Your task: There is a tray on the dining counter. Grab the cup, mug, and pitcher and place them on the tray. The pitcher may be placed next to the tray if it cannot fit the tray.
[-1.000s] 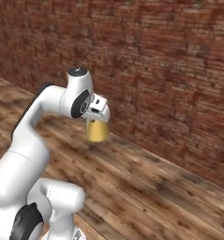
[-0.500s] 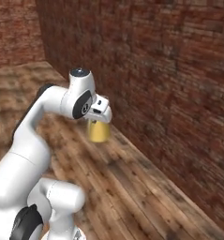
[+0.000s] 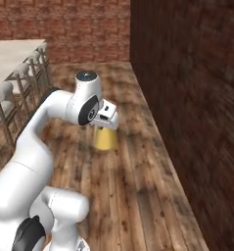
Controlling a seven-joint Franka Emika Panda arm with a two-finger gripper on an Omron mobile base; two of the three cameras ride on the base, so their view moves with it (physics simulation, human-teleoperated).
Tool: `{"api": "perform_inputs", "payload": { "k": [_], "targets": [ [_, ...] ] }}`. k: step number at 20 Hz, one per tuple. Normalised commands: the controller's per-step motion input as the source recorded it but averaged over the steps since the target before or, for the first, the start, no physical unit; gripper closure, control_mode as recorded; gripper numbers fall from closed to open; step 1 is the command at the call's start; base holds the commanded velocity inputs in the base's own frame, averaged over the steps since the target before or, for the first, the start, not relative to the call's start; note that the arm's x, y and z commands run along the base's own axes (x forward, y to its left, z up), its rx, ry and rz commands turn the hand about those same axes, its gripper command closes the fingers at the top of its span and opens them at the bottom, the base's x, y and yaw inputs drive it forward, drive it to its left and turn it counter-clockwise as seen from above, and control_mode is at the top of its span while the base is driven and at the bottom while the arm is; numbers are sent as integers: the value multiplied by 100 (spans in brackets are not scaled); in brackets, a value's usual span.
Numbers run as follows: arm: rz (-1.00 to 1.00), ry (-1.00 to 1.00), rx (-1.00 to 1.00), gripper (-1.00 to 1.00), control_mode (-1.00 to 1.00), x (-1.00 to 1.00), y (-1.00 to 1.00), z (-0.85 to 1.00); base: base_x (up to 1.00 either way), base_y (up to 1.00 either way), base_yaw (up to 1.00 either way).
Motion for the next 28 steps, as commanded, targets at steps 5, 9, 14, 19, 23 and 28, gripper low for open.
{"api": "perform_inputs", "payload": {
  "k": [5, 9, 14, 19, 23, 28],
  "targets": [
    [0, 0, 0, 100, 100, 0, 0, 0, 69, -53, 74],
    [0, 0, 0, 100, 100, 0, 0, 0, 75, -52, 76],
    [0, 0, 0, 100, 100, 0, 0, 0, 80, -51, 76],
    [0, 0, 0, 100, 100, 0, 0, 0, 74, -62, 69],
    [0, 0, 0, 100, 100, 0, 0, 0, 69, -73, 64],
    [0, 0, 0, 100, 100, 0, 0, 0, 65, -78, 62]
  ]
}}
